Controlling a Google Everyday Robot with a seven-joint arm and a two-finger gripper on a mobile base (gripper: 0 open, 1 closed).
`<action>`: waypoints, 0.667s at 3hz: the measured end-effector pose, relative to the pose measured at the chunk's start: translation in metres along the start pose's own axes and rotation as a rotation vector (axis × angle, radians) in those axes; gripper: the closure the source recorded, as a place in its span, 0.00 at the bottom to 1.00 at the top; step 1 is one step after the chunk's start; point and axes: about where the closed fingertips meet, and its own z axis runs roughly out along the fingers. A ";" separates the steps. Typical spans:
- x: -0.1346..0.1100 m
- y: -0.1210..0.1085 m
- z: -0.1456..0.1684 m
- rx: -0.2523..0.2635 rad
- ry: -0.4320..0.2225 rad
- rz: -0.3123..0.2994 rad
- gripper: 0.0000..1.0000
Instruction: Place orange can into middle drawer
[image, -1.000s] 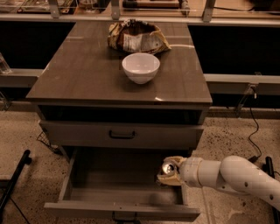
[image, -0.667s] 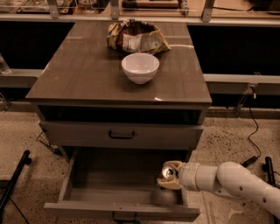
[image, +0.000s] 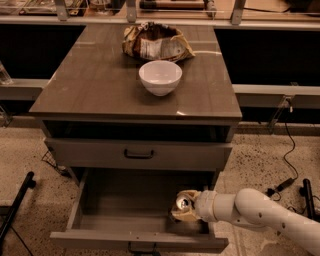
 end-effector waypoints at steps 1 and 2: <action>0.005 0.007 0.015 -0.026 0.008 -0.013 0.86; 0.005 0.013 0.024 -0.032 0.019 -0.025 0.62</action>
Offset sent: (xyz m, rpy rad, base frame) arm -0.0041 0.0276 -0.0252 -0.0402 0.0014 0.0461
